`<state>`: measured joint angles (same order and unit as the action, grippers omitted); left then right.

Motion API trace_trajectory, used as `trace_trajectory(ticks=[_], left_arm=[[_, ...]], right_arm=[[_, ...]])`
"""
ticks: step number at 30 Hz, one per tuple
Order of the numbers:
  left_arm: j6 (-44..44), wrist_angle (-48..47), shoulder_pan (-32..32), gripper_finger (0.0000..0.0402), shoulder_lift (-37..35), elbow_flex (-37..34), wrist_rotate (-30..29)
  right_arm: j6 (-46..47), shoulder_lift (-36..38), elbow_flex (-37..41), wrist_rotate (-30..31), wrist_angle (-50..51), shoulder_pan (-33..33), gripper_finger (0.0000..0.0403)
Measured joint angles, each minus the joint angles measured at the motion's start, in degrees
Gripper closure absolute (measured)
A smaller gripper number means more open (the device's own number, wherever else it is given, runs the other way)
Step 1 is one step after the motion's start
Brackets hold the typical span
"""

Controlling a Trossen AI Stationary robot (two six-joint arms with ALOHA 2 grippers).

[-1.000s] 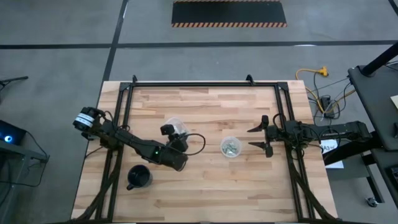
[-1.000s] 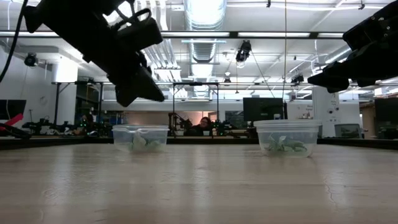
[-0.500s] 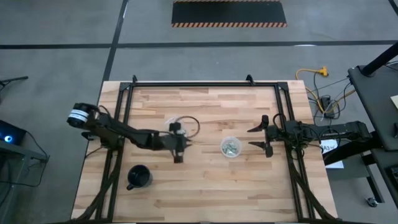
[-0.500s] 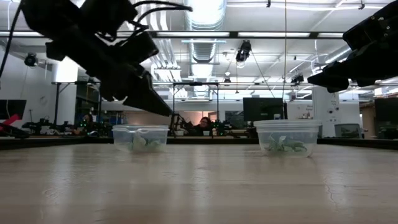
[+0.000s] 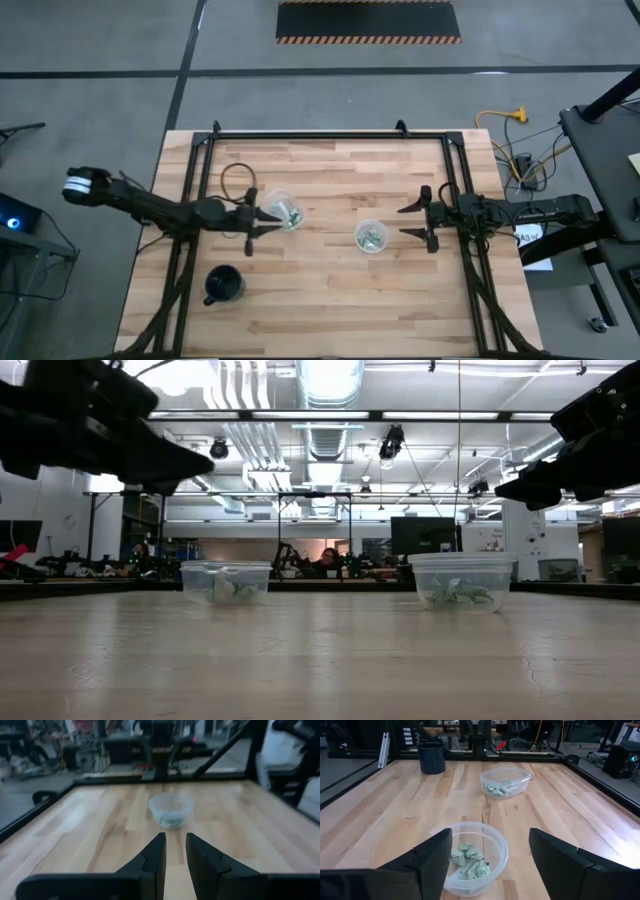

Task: Pick and place Stevia / Truvia into bins
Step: Return to Home Position

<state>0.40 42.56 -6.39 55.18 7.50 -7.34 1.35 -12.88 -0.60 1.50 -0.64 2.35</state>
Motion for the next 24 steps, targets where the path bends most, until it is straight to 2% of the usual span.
trace_trajectory(ticks=[5,10,24], left_arm=[[-0.01,-2.7,1.39,0.0344,-10.14,-2.54,6.48],[-0.17,-11.01,3.44,0.0344,-18.15,-2.61,11.33],[-1.54,-18.59,4.58,0.0344,-31.34,-4.98,11.72]], right_arm=[[0.07,0.0,0.0,0.02,-0.02,-0.01,0.015],[0.06,-0.02,0.01,0.02,-0.02,0.0,0.0144],[0.08,-0.04,0.02,0.02,-0.02,0.0,0.0149]])
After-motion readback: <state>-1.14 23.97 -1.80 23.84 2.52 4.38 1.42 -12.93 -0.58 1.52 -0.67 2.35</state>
